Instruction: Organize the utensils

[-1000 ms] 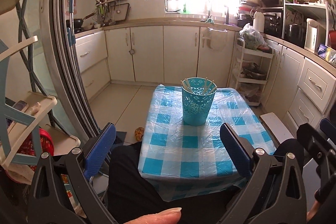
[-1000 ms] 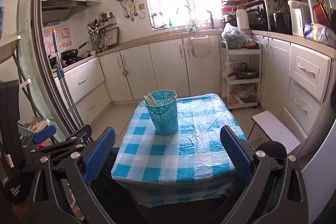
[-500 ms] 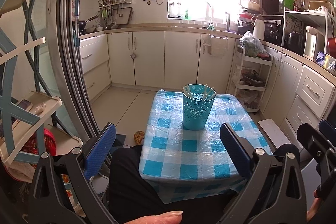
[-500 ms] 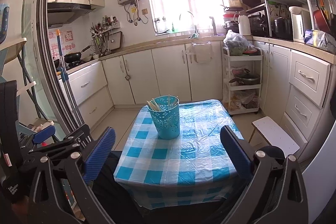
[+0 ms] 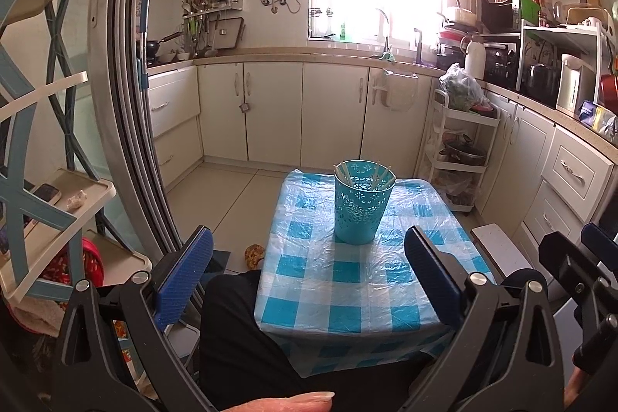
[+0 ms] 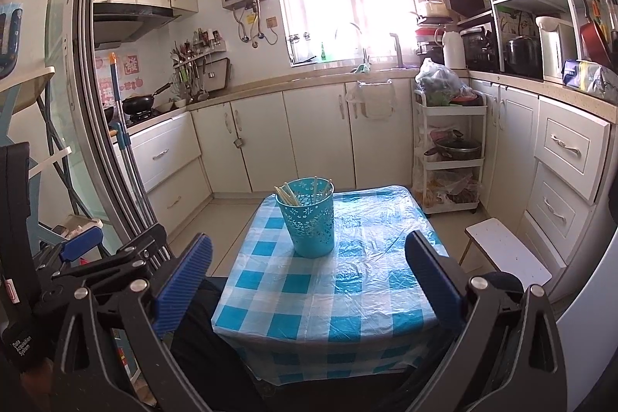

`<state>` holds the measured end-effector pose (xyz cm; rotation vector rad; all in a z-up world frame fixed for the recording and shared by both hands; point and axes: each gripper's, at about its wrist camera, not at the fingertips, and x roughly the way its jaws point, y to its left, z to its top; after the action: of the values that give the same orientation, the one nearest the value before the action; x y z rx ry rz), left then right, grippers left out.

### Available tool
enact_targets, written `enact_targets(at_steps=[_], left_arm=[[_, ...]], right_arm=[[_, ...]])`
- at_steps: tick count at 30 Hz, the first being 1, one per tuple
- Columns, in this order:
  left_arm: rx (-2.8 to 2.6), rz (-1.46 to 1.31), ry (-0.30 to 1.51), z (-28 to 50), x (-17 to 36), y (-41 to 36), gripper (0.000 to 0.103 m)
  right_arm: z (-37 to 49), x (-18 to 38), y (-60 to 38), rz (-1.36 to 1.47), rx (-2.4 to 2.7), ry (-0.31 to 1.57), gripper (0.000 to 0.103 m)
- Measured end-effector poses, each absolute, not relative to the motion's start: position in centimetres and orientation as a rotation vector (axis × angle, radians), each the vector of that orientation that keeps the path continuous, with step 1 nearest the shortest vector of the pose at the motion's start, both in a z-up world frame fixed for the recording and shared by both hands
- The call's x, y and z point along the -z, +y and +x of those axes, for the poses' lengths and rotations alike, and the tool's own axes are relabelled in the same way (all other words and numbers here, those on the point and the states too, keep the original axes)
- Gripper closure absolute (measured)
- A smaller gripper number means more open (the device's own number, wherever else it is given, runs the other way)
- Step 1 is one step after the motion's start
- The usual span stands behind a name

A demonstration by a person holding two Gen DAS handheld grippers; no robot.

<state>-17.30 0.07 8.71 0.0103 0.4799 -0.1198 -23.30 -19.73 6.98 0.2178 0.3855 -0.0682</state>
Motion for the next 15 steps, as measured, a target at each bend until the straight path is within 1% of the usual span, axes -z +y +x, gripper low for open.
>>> enact_targets(at_steps=[15], left_arm=[[0.139, 0.008, 0.498, -16.93, -8.41, 0.11, 0.008]], right_arm=[[-23.09, -6.78, -19.58, 0.219, 0.051, 0.405, 0.007]])
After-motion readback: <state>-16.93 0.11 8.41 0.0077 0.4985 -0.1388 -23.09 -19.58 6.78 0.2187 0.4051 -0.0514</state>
